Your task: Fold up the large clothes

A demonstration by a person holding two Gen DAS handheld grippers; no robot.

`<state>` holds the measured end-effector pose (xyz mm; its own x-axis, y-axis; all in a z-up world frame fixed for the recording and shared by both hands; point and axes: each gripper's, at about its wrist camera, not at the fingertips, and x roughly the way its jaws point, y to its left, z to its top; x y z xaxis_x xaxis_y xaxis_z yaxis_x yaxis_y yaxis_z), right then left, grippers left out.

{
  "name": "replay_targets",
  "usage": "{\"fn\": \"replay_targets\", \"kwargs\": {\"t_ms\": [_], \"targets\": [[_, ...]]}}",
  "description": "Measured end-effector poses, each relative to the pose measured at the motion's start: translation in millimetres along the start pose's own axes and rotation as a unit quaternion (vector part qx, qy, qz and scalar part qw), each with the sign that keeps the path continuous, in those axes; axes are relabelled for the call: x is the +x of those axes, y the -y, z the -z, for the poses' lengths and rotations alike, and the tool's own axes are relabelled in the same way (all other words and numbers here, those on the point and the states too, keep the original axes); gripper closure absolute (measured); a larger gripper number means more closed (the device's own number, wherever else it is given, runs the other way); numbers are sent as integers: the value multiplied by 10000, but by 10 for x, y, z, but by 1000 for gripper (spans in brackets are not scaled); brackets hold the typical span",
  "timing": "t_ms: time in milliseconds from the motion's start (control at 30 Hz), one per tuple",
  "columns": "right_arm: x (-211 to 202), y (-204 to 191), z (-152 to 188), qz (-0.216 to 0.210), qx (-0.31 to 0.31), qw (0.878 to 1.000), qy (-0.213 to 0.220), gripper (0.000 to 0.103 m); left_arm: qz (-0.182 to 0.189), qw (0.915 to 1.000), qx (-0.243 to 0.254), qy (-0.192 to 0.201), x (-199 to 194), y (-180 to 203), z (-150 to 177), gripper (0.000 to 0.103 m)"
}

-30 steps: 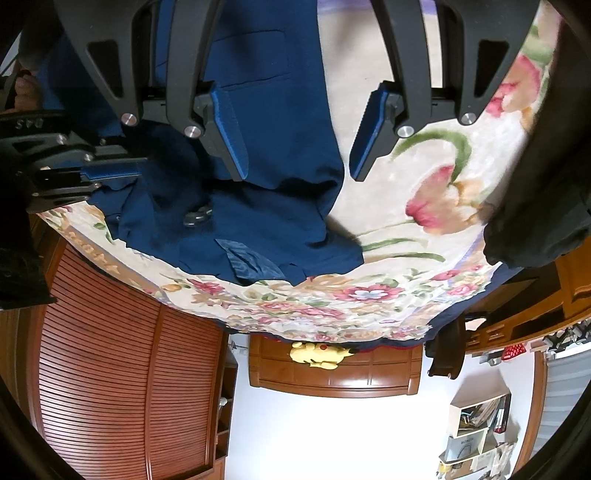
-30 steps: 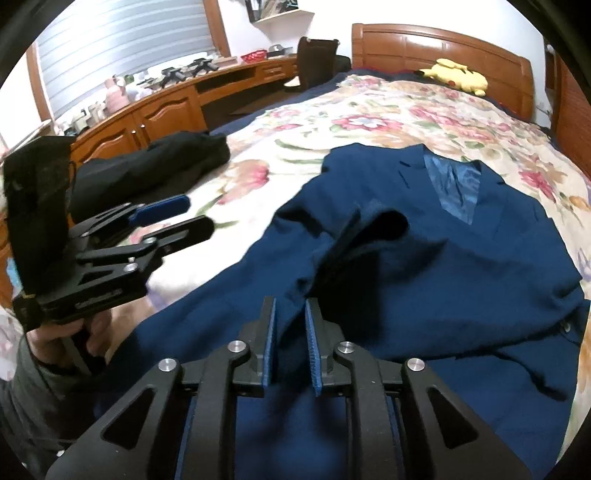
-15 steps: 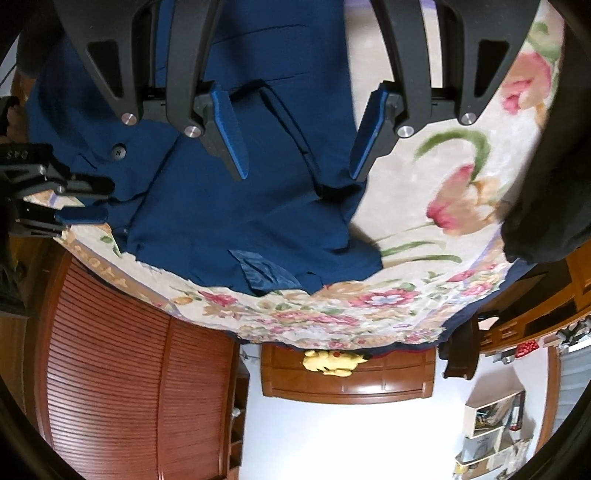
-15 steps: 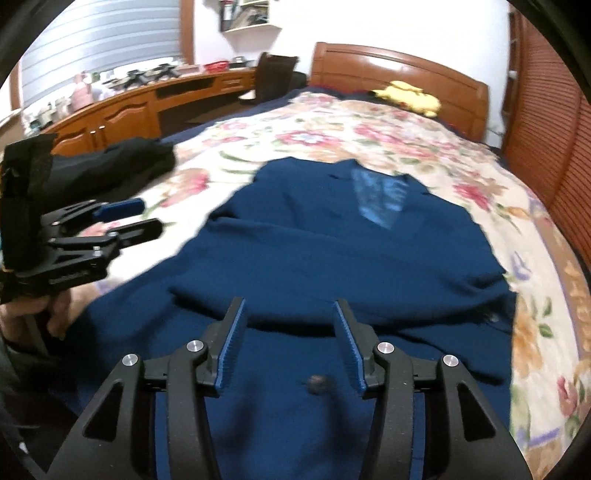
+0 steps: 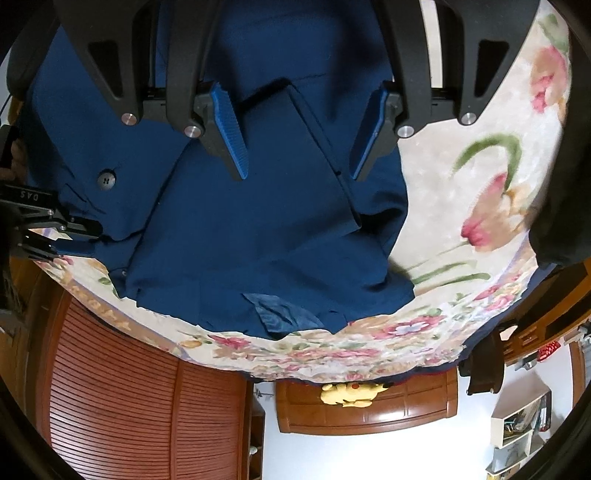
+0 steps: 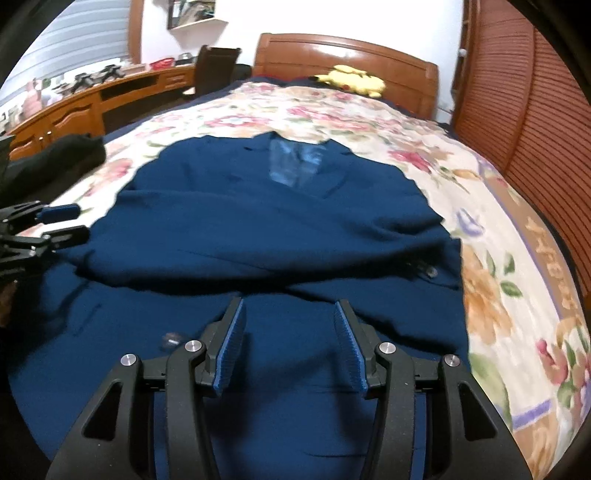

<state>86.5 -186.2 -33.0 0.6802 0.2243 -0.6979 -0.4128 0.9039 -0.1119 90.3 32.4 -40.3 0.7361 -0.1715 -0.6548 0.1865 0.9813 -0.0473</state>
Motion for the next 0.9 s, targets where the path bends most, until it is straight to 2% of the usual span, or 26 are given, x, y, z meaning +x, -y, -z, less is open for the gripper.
{"fn": "replay_targets", "kwargs": {"t_ms": [167, 300, 533, 667, 767, 800, 833, 867, 900], "targets": [[3, 228, 134, 187, 135, 9997, -1, 52, -140, 9998, 95, -120, 133, -95, -156, 47], [41, 388, 235, 210, 270, 9994, -80, 46, -180, 9993, 190, -276, 297, -196, -292, 47], [136, 477, 317, 61, 481, 9987, -124, 45, -359, 9974, 339, -526, 571, -316, -440, 47], [164, 482, 344, -34, 506, 9986, -155, 45, -203, 9966, 334, -731, 714, -372, -419, 47], [172, 521, 360, -140, 584, 9981, -152, 45, -21, 9968, 323, -733, 741, -390, -418, 47], [180, 532, 361, -180, 615, 9978, -157, 45, 77, 9967, 336, -740, 743, -388, -415, 55], [184, 548, 362, -212, 643, 9976, -157, 45, 185, 9963, 336, -775, 741, -389, -410, 67], [180, 559, 367, -238, 670, 9974, -151, 45, 290, 9957, 337, -817, 737, -379, -401, 71], [175, 561, 366, -249, 681, 9973, -145, 45, 315, 9952, 383, -846, 724, -354, -388, 81]]}}
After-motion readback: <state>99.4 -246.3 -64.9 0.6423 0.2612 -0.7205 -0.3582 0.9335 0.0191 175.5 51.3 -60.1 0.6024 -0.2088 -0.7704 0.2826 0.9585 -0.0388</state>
